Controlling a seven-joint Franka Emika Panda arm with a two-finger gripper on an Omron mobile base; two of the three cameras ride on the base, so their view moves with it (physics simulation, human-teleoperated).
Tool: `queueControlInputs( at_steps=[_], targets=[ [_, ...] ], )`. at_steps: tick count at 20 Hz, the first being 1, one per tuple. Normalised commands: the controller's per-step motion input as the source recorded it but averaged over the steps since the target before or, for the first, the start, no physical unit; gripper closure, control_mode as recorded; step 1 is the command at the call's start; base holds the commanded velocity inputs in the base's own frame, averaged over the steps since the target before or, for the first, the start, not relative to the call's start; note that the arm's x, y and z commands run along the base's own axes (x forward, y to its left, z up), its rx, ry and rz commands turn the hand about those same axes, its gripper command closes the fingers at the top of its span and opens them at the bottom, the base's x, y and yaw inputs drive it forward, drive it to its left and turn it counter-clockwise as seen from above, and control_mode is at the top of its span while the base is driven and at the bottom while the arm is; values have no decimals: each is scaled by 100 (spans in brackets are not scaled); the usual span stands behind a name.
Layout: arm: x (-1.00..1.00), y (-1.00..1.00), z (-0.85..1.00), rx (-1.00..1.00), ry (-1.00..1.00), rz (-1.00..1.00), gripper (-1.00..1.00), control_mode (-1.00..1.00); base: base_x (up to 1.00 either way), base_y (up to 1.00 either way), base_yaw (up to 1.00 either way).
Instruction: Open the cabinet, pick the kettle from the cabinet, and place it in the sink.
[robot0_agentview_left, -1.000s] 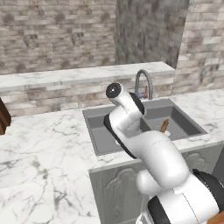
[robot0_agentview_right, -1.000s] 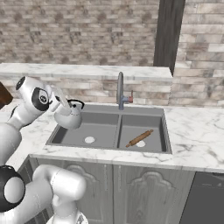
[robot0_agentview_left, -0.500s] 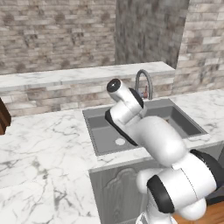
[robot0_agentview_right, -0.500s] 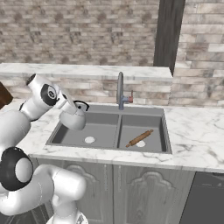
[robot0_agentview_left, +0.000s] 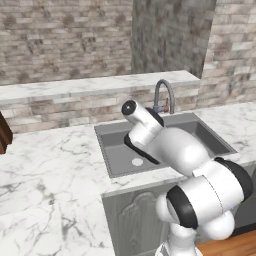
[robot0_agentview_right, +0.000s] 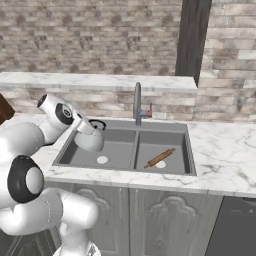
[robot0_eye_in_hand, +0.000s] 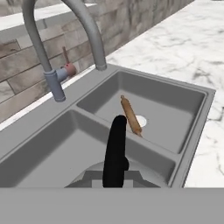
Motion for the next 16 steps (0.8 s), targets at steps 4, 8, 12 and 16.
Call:
queueControlInputs(
  at_steps=[4,8,12,16],
  targets=[
    [31,-4,-22,0,0,7,100,-100,0,0,0],
    [28,-4,-24,0,0,9,100,-100,0,0,0],
    [21,-14,-28,0,0,11,100,-100,0,0,0],
    [22,-10,-25,0,0,6,100,-100,0,0,0]
  ],
)
